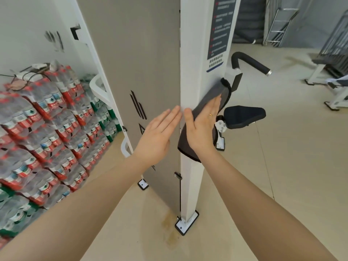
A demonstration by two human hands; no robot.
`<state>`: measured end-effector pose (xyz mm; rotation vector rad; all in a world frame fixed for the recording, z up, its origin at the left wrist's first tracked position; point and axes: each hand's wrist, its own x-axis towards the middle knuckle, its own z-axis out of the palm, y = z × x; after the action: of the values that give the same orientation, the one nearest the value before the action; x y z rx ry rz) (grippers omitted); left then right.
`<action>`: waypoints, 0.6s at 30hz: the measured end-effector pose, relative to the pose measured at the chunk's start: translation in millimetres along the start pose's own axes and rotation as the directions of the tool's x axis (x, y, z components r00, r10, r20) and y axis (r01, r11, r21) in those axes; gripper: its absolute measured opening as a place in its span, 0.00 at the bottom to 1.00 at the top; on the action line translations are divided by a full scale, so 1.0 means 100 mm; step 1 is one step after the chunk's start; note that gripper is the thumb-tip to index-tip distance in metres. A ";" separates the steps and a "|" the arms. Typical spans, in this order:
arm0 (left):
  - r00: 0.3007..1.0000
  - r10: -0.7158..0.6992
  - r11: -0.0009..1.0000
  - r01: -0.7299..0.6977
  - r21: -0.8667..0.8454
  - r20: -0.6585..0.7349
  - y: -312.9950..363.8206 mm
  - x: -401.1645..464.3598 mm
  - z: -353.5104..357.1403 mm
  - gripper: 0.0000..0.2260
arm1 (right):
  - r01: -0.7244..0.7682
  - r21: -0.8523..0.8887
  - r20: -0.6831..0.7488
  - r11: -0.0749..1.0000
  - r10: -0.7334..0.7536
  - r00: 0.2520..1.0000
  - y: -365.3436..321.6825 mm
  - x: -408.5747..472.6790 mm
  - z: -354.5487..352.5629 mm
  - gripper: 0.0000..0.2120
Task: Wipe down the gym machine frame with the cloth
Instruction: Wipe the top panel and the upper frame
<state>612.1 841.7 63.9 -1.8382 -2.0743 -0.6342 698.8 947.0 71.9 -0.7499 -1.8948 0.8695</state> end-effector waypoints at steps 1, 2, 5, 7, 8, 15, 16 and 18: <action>1.000 0.010 1.000 -0.010 0.004 -0.017 0.01 0.03 -0.04 0.33 | 0.006 -0.022 0.069 1.000 -0.005 0.998 0.06 -0.03 -0.03 0.40; 0.999 0.018 1.000 -0.018 0.005 -0.032 0.02 0.05 -0.08 0.33 | 0.013 -0.063 0.153 0.998 -0.004 0.988 0.14 -0.07 -0.06 0.41; 0.998 0.025 1.000 -0.025 0.000 -0.065 0.05 0.14 -0.13 0.33 | 0.066 -0.253 0.338 0.965 0.025 0.941 0.29 -0.21 -0.08 0.41; 0.993 0.042 0.999 -0.043 -0.003 -0.106 0.07 0.22 -0.17 0.32 | 0.096 -0.322 0.313 0.942 0.010 0.950 0.26 -0.20 -0.07 0.39; 0.990 0.048 0.999 -0.050 -0.011 -0.129 0.08 0.26 -0.19 0.30 | 0.114 -0.349 0.273 0.930 -0.015 0.962 0.21 -0.17 -0.07 0.39; 0.955 0.035 0.998 -0.051 -0.046 -0.296 0.09 0.59 -0.58 0.33 | 0.326 -0.271 -0.073 0.906 -0.357 0.931 -0.60 0.48 -0.32 0.40; 0.951 -0.001 0.997 -0.024 -0.076 -0.309 0.08 0.63 -0.65 0.35 | 0.346 -0.233 -0.102 0.909 -0.376 0.921 -0.74 0.59 -0.36 0.40; 0.943 -0.069 0.990 0.025 -0.138 -0.325 0.06 0.72 -0.79 0.38 | 0.379 -0.206 -0.136 0.902 -0.410 0.902 -0.96 0.79 -0.43 0.39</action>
<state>602.8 864.3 168.3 -1.6173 -1.8963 -1.0381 690.3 965.1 201.9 -0.4954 -1.8869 0.3712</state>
